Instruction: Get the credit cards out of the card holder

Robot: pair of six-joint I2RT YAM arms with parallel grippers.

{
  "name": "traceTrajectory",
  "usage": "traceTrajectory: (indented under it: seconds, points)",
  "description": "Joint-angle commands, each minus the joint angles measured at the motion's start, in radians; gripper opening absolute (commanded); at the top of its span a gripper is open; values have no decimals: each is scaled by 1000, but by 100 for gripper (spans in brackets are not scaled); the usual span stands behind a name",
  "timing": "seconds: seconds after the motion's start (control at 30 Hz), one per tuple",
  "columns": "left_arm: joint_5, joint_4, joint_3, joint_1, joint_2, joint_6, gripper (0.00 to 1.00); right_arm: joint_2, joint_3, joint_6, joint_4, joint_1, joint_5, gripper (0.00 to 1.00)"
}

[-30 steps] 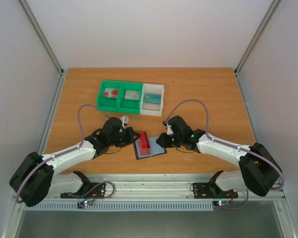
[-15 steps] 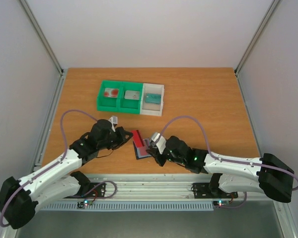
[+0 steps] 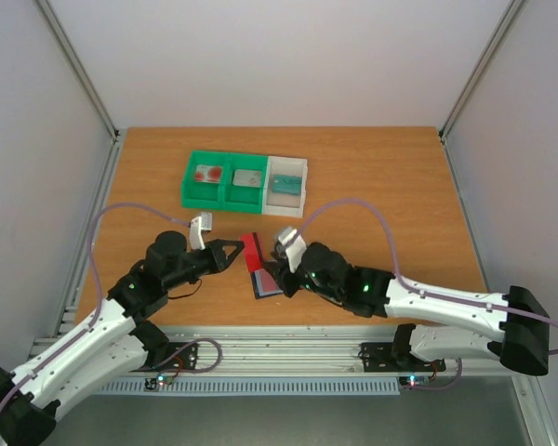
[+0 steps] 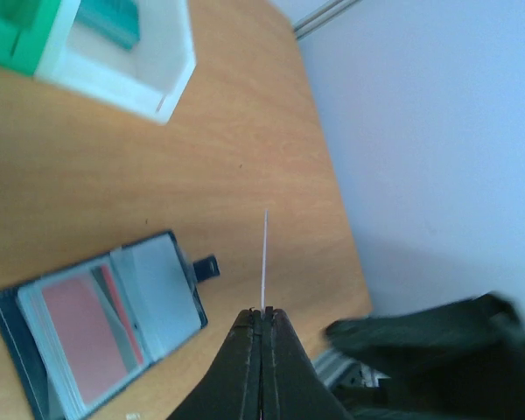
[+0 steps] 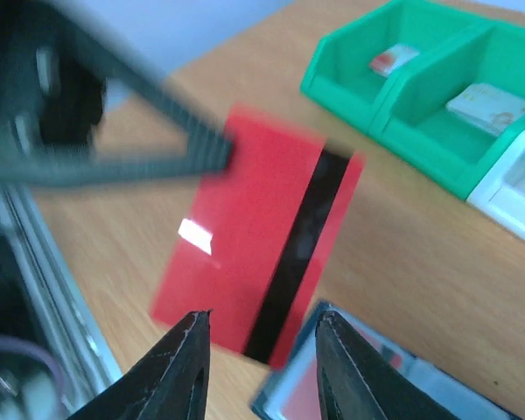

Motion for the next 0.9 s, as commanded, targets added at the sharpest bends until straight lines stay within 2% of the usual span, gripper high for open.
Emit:
traceTrajectory:
  seconds: [0.0,0.23,0.47,0.67,0.87]
  points:
    - [-64,142,-61,-13,-76,279,0,-3,253,413,-411,-5,100,36]
    - [-121,318,-149,-74,-113,534,0,26,480,779,-739,-6,176,46]
    - [-172,457,-197,-189,-64,796,0,125,700,1047,-1026,-26,175,48]
    - [-189,574,-227,-298,3,1004,0,164,726,1137,-1045,-81,70,48]
    - [-236,600,-219,-355,44,1079,0,201,688,1167,-978,-112,-44,47]
